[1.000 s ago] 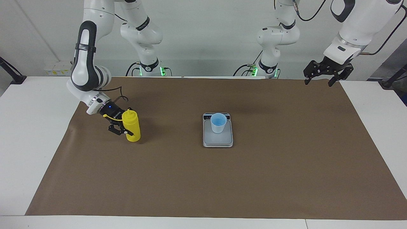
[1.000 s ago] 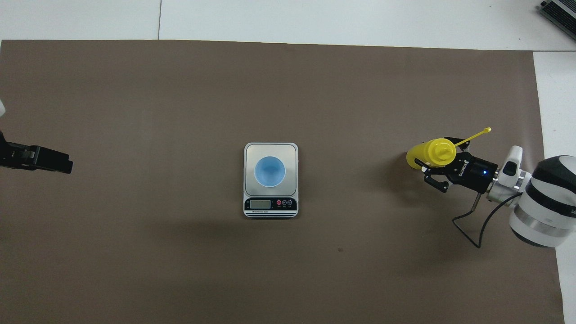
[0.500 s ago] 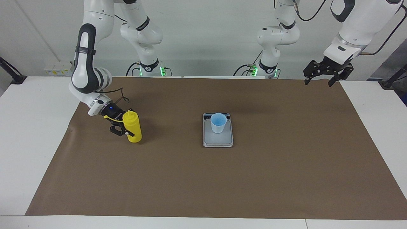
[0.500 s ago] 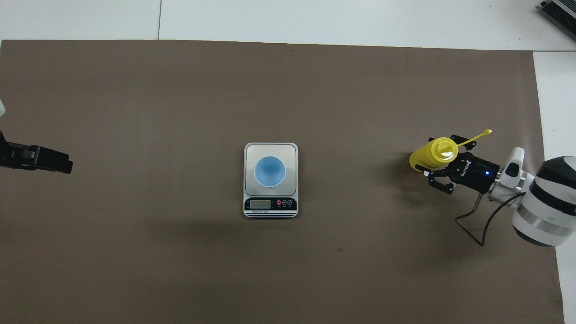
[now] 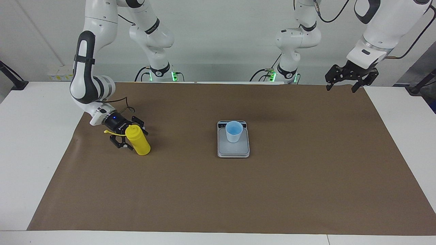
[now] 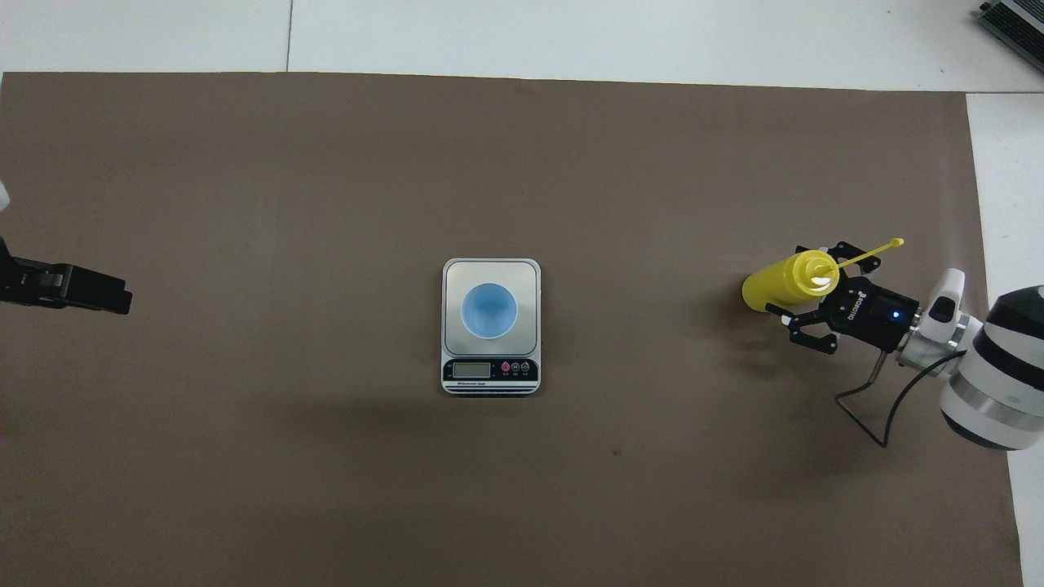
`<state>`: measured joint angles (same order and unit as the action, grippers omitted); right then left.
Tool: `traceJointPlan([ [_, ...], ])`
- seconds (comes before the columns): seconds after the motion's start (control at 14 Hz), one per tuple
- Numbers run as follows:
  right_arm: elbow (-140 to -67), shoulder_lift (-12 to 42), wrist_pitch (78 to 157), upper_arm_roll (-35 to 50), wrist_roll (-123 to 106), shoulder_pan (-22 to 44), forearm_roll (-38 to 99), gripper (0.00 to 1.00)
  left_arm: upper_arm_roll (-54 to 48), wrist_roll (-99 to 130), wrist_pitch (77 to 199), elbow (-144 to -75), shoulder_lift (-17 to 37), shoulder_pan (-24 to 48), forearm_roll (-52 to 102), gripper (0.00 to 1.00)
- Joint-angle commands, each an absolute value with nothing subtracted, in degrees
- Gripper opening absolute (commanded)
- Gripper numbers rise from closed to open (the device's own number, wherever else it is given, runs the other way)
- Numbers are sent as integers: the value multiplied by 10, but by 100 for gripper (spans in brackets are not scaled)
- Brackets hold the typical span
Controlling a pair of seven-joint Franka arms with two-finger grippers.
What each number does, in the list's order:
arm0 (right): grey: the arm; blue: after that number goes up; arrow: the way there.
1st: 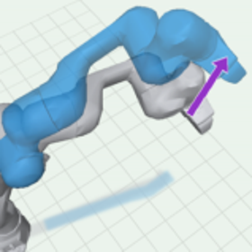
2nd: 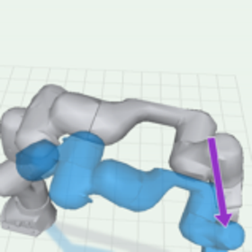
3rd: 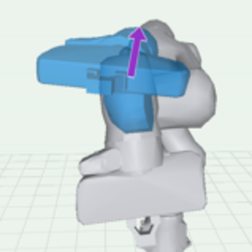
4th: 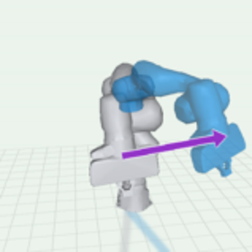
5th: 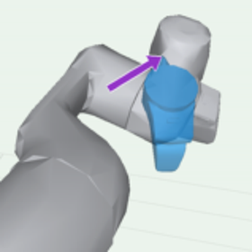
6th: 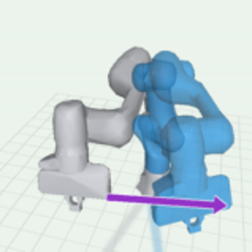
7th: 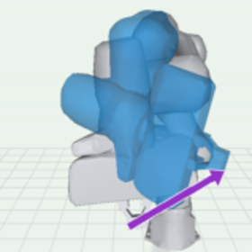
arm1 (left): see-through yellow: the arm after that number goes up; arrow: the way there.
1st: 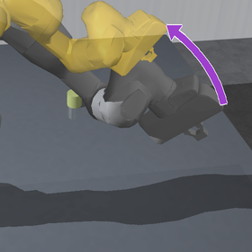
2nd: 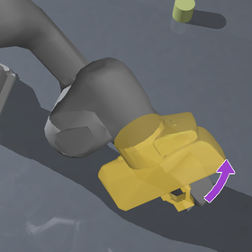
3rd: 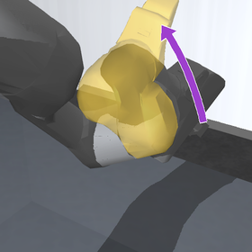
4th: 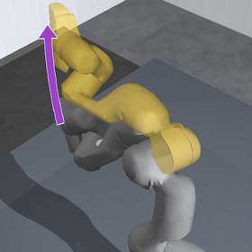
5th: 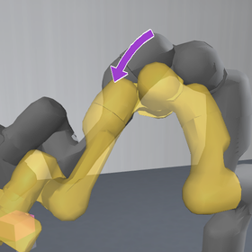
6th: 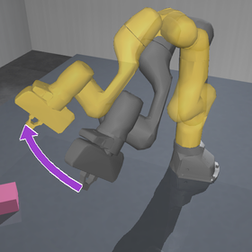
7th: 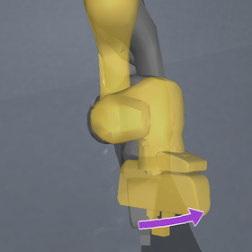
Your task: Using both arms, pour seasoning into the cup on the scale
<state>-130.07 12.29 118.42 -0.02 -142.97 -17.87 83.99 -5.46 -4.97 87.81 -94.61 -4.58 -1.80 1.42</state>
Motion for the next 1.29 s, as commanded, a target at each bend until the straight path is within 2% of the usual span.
traceJointPlan([
  [0.0,-1315,103,1177,4,-1441,-214,766,100,-60,-46,882,-956,-54,-24,7,100],
  [0.36,-1304,85,1185,-3,-1435,-260,610,100,-60,-46,882,-956,-54,-24,7,100],
  [0.57,-1282,58,1187,-6,-1399,-264,540,100,-60,-46,882,-956,-54,-24,7,100],
  [0.93,-1267,-17,1185,-4,-1169,-259,423,100,-60,-45,882,-955,-54,-24,7,100],
  [1.21,-1236,-73,1184,3,-918,-218,306,100,-60,-46,882,-956,-54,-24,7,100],
])
